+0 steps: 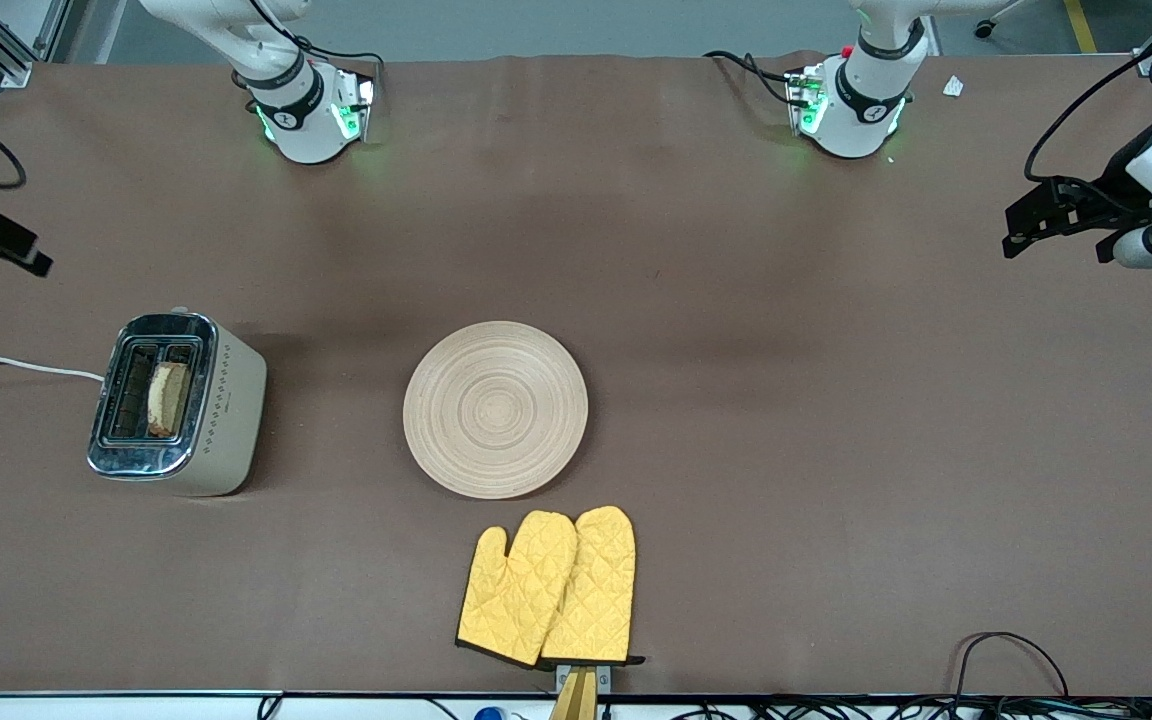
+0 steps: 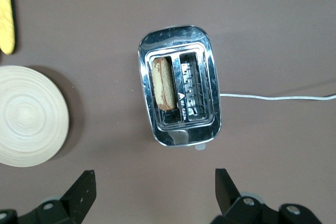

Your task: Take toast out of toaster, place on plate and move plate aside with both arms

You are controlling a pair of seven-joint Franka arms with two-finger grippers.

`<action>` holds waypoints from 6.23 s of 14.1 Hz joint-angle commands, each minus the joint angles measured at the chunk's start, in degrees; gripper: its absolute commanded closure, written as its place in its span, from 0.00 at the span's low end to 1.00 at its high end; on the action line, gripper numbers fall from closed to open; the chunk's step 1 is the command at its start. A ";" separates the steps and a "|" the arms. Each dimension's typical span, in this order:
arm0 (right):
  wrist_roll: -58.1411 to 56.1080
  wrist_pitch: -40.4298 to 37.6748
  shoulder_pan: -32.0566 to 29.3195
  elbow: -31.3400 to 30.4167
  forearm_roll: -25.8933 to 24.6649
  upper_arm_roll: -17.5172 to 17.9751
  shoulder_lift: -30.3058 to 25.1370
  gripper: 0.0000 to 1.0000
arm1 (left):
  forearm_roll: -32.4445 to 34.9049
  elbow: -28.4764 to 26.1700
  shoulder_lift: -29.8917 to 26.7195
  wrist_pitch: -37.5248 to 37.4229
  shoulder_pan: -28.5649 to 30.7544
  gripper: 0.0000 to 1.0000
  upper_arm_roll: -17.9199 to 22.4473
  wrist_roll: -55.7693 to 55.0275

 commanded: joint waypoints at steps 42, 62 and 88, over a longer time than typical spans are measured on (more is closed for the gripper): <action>9.26 1.82 13.78 4.18 1.64 1.15 14.10 0.96 | 1.90 1.12 -0.77 -1.28 0.30 0.00 -0.48 0.63; 9.82 21.43 22.42 0.22 48.66 0.45 34.23 0.00 | 2.16 1.12 0.11 -0.22 0.21 0.00 -0.48 0.28; -3.28 7.26 6.34 -15.31 -0.36 -6.68 -10.29 0.00 | -32.17 1.03 21.80 10.50 0.74 0.00 -0.39 5.09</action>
